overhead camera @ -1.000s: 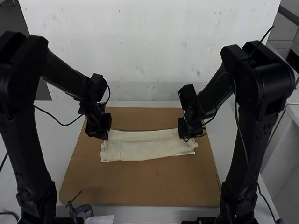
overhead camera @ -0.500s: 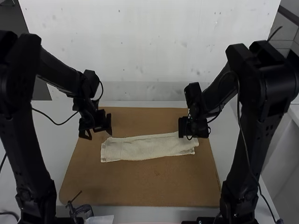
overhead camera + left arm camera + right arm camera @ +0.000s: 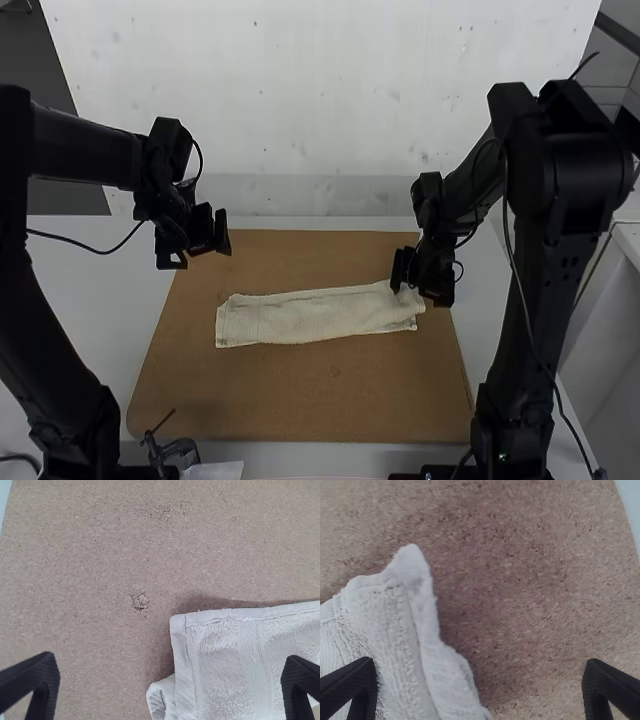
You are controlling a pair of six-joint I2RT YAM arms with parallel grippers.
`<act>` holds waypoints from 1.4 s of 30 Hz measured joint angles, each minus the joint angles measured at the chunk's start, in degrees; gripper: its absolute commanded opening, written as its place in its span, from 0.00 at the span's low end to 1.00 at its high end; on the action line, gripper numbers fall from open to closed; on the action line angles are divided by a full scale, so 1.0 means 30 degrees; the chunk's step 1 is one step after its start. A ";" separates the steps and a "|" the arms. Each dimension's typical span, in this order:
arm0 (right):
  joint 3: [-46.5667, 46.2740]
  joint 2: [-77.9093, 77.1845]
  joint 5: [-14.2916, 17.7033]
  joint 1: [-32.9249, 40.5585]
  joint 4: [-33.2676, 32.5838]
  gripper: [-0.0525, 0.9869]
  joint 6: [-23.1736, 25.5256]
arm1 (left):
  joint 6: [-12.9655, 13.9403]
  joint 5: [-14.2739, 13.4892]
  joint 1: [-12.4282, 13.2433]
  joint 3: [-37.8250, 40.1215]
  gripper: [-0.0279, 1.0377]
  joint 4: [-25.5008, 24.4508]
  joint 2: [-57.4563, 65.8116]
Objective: Fold the towel.
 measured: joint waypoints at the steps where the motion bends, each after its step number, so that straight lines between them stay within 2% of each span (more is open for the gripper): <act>1: 0.0168 0.0459 0.0124 -0.0051 -0.0146 0.80 -0.0007 | 0.0000 0.0000 0.0000 -0.0102 0.96 0.0000 0.0007; 4: 0.1413 0.1239 0.0313 -0.0051 -0.1632 0.60 0.0189 | 0.0000 0.0015 0.0087 -0.0379 0.96 -0.0015 0.0000; 7: 0.2302 0.1792 0.0066 0.0044 -0.2404 0.29 0.0386 | 0.0000 0.0007 0.0379 -0.0481 0.96 -0.0051 0.0000; 10: 0.2820 0.2149 -0.0401 0.0481 -0.2492 0.10 0.0678 | 0.0022 0.0007 0.0634 -0.0481 0.96 -0.0051 -0.0036; 11: 0.2900 0.2186 -0.0474 0.0590 -0.2492 0.06 0.0736 | 0.0036 0.0007 0.0670 -0.0481 0.96 -0.0044 -0.0044; 20: 0.3213 0.2331 -0.0729 0.0561 -0.2900 0.06 0.0984 | 0.0080 0.0007 0.0772 -0.0481 0.96 -0.0044 -0.0073; 25: 0.3213 0.2266 -0.1814 -0.0277 -0.3220 0.06 0.0736 | 0.0073 0.0007 0.0772 -0.0612 0.96 -0.0007 -0.0124; 31: 0.2863 0.1355 -0.1566 -0.3526 -0.4962 0.06 -0.0415 | 0.0066 0.0007 0.0758 -0.1020 0.96 -0.0044 -0.0954; 42: 0.4998 0.1107 -0.1042 -0.9449 -0.5311 0.06 -0.2863 | 0.0066 -0.0007 0.0510 -0.1173 0.96 -0.0204 -0.2076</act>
